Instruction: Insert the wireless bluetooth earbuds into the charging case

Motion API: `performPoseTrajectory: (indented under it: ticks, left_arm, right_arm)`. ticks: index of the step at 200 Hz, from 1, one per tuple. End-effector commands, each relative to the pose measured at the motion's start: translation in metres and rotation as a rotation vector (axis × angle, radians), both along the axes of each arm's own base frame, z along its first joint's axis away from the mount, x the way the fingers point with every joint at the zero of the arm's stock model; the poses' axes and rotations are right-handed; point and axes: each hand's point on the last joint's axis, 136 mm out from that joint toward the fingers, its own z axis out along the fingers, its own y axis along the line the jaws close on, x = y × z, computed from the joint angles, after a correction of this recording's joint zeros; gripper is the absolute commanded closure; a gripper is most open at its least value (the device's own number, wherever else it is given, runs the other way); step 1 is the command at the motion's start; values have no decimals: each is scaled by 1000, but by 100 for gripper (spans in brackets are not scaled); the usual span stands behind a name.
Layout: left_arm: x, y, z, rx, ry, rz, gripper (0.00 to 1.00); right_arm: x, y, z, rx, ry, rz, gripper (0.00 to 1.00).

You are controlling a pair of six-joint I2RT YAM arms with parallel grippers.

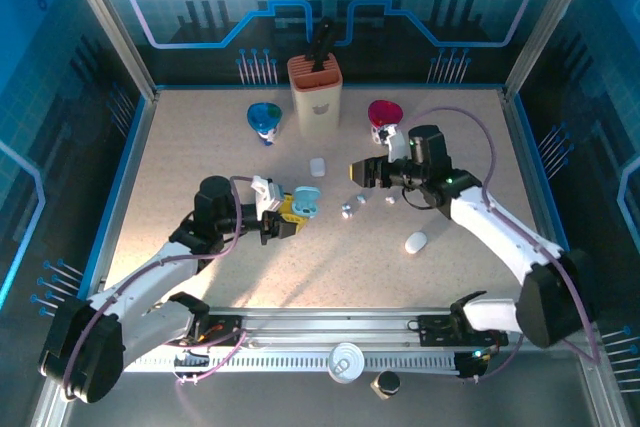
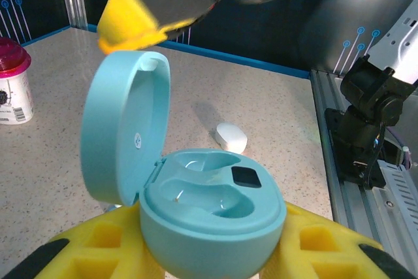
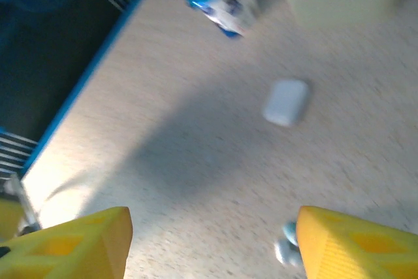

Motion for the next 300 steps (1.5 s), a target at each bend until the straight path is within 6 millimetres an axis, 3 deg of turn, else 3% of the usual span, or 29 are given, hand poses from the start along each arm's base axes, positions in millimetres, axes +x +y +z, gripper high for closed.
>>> performPoseTrajectory:
  ticks: [1,51,137,218,300]
  left_arm:
    - [0,2,-2,-4,-28,3,68]
    - [8,3,0,-5,-43,33,68]
    - [10,6,-3,-7,-69,53,68]
    - [4,8,-5,2,-68,42,68]
    - [2,9,-8,7,-68,41,68]
  right_arm:
    - [2,-26,-49,-174,209,-81,34]
    - [18,-25,-108,-279,452,-83,37]
    - [18,-11,-162,-251,617,-59,37]
    - [3,7,-174,-203,661,-22,38]
    - [-8,11,-156,-197,648,-11,40]
